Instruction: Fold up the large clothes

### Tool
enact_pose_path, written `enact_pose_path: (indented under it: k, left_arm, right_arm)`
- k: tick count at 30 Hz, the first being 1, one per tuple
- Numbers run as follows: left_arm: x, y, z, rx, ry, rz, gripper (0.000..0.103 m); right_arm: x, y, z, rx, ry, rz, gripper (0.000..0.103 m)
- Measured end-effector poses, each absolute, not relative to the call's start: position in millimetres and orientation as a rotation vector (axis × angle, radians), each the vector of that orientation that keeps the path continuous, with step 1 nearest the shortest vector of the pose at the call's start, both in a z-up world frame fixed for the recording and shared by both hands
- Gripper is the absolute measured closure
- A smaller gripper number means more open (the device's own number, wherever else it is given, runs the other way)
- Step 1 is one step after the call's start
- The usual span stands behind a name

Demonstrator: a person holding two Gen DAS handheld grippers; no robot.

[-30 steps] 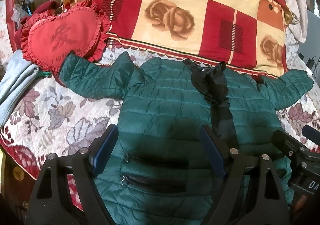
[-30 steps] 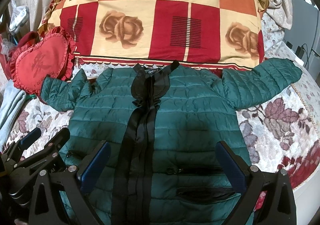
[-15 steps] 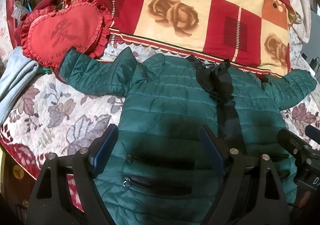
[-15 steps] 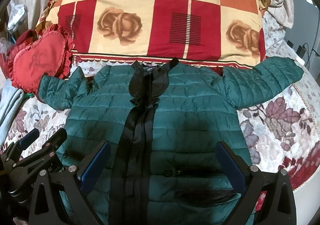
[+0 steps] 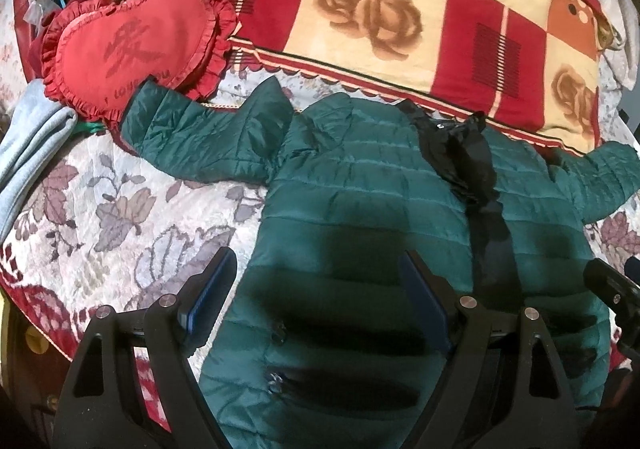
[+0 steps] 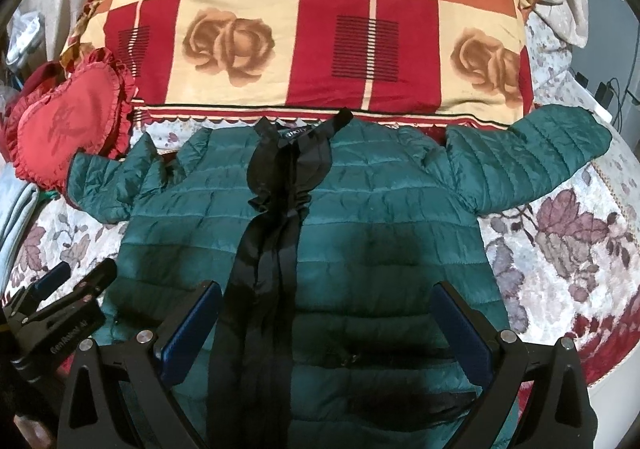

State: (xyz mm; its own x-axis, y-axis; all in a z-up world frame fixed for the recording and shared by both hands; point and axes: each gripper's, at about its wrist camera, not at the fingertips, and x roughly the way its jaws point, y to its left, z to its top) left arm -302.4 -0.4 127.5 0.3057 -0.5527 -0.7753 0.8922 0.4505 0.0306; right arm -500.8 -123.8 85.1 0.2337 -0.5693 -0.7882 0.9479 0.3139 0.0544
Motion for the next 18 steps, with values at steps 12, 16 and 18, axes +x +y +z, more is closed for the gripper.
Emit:
enact_pose_path:
  k: [12, 16, 18]
  left_arm:
    - [-216, -13, 113, 0.461, 0.857, -0.878, 0.02]
    - [-168, -17, 107, 0.441, 0.855, -0.788, 0.02]
    - [-147, -18, 104, 0.441, 0.851, -0.752, 0.02]
  right_arm:
    - [-502, -139, 68, 0.647, 0.774, -1.11, 0.0]
    - [-506, -143, 62, 0.689, 0.75, -1.095, 0.0]
    - [-506, -146, 58, 0.685, 0.759, -1.1, 0.0]
